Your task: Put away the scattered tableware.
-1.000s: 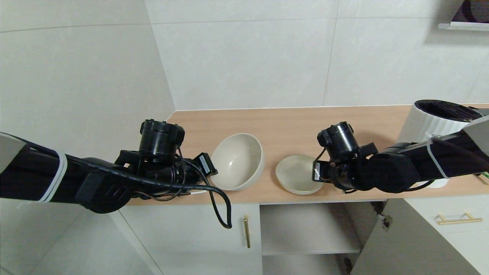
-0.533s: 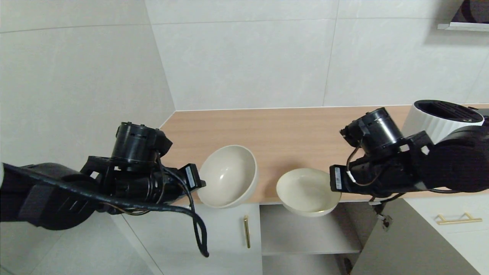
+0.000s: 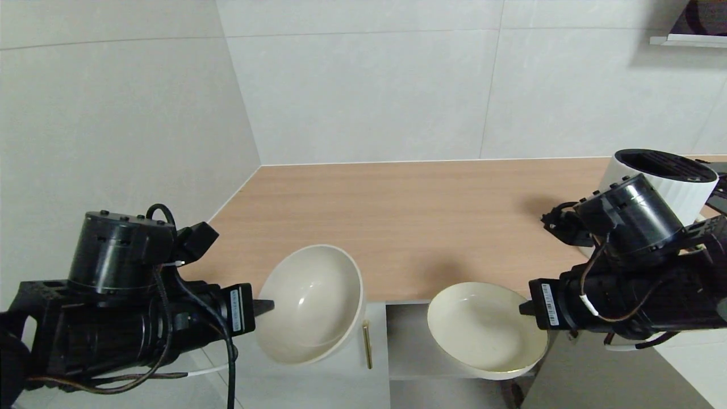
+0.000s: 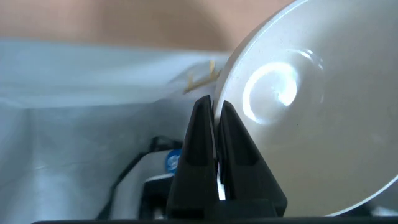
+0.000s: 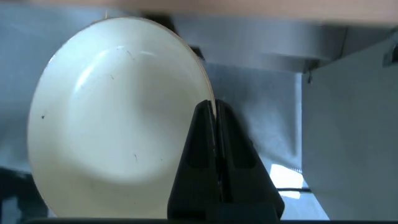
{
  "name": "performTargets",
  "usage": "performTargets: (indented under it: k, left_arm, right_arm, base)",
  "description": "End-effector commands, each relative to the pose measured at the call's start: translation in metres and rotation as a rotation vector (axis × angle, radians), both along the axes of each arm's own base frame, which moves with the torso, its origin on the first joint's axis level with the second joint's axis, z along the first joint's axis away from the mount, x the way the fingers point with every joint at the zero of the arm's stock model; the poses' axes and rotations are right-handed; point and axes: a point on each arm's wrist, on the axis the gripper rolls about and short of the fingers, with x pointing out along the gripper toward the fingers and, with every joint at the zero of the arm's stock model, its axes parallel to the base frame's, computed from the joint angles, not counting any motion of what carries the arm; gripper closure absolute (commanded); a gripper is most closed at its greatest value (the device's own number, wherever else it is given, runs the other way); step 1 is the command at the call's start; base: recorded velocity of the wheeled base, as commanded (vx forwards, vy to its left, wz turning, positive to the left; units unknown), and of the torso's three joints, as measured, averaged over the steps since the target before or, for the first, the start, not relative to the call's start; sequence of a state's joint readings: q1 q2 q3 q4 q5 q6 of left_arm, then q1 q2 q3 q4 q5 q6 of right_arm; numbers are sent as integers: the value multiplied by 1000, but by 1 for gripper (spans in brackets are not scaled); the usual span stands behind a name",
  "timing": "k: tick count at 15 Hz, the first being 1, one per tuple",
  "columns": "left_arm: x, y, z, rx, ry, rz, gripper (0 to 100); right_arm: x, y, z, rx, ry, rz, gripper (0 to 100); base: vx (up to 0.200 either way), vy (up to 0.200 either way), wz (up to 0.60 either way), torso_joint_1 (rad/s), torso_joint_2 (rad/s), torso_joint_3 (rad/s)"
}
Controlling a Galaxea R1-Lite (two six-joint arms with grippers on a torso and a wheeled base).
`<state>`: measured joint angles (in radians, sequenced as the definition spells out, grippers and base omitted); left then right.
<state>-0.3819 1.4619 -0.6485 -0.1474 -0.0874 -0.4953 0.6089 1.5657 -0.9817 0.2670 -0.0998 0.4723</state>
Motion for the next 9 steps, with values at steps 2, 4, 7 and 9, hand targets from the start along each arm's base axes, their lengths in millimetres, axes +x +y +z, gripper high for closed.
performTargets:
  k: [2, 4, 7, 9]
  left_arm:
    - [-10, -1, 1, 16, -9, -36, 100]
    - [-10, -2, -1, 19, 0, -40, 100]
    - [-10, -2, -1, 19, 0, -40, 100]
    - [-9, -2, -1, 20, 1, -40, 100]
  right_arm:
    - [-6, -2, -1, -5, 3, 7, 100]
    - [-6, -1, -2, -5, 3, 7, 100]
    - [-5, -1, -2, -6, 3, 6, 100]
    - [-2, 1, -5, -6, 1, 5, 100]
  base:
    - [0, 0, 0, 0, 0, 0]
    - [0, 0, 0, 0, 0, 0]
    - [-67, 0, 0, -1, -1, 1]
    - [0, 0, 0, 0, 0, 0]
